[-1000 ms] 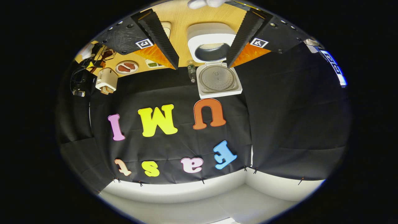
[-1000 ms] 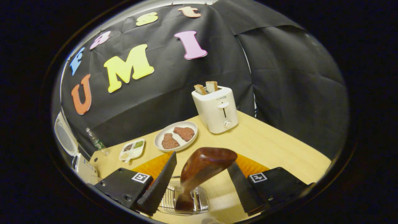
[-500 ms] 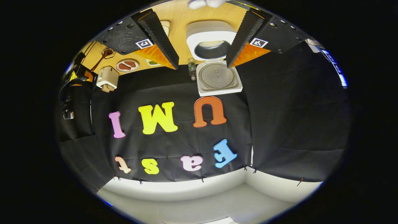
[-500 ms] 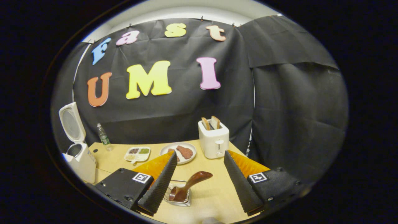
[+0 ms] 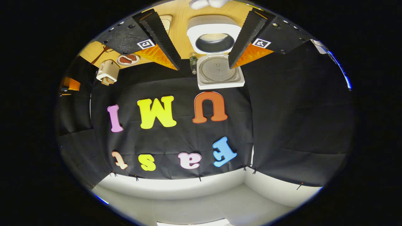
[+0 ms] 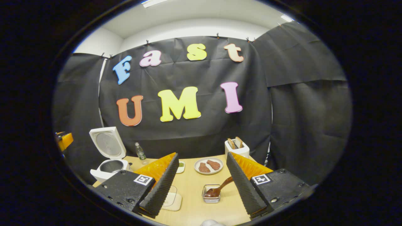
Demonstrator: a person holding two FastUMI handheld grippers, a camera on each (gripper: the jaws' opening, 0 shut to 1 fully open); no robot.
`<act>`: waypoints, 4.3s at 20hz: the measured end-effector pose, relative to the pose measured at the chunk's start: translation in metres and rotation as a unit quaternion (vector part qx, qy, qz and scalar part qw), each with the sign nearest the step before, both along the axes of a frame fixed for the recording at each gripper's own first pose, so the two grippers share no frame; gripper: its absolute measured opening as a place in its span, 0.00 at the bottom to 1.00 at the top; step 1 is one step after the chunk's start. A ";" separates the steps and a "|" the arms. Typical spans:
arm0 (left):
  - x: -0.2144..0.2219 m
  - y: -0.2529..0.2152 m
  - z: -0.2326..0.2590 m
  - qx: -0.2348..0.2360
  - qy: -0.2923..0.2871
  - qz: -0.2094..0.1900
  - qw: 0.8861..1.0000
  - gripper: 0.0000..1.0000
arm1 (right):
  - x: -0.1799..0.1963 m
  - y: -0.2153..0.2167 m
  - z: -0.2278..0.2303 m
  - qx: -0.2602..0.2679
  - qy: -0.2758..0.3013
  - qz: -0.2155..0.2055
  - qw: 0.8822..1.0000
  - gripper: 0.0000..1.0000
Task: Close the left gripper, press the button to open the rice cooker; take a wooden spoon from the chopstick holder with the right hand, scoop a spoonful of rice and pour it into the rice cooker, then put the wooden spoon back into the chopstick holder.
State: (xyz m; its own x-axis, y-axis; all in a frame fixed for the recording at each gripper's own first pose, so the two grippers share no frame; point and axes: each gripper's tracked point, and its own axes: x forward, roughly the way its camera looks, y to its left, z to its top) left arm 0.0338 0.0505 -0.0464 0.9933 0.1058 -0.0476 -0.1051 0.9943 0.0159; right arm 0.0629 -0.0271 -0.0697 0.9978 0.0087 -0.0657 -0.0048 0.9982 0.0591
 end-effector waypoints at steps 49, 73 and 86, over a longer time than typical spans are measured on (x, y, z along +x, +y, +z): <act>0.242 0.107 -0.145 -0.066 0.339 0.051 0.937 0.98 | -0.011 0.061 -0.074 0.006 0.158 0.070 0.985 0.99; 0.146 0.073 -0.272 -0.072 0.407 0.005 0.911 0.96 | -0.018 0.062 -0.101 0.024 0.193 0.077 0.978 1.00; 0.158 0.080 -0.210 -0.054 0.284 0.025 0.957 0.97 | -0.012 0.057 -0.072 -0.013 0.144 0.063 0.988 1.00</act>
State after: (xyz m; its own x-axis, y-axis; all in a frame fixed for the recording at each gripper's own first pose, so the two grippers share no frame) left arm 0.1921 0.1300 -0.2562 0.7982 0.1158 -0.5911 -0.1566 0.9875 -0.0179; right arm 0.0509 0.0300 -0.1417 0.9290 0.1265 -0.3479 -0.1161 0.9919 0.0506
